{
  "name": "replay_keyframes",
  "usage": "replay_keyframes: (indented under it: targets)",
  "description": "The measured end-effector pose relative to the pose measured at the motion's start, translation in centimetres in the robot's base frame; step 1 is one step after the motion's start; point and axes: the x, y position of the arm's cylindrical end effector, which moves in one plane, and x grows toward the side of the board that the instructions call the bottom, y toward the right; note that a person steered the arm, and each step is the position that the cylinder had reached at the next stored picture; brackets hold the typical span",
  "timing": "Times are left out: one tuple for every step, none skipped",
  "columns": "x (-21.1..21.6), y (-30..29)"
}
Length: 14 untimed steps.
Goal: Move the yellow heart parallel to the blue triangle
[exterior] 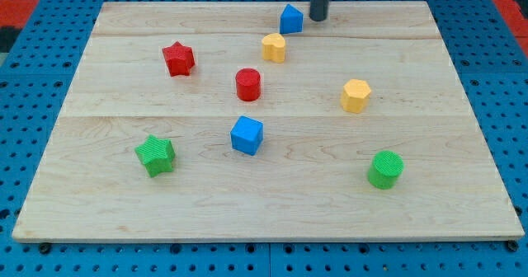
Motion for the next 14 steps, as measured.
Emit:
replay_keyframes:
  targets:
    - [3.5, 1.1]
    - [5.8, -1.7]
    - [5.5, -7.4]
    - [6.3, -8.1]
    - [9.0, -6.7]
    - [10.2, -9.3]
    - [7.3, -10.6]
    - [5.6, -8.8]
    - [3.6, -12.0]
    - [3.2, -16.1]
    - [4.9, -18.1]
    - [5.6, -20.1]
    - [3.0, -21.4]
    - [2.5, -19.2]
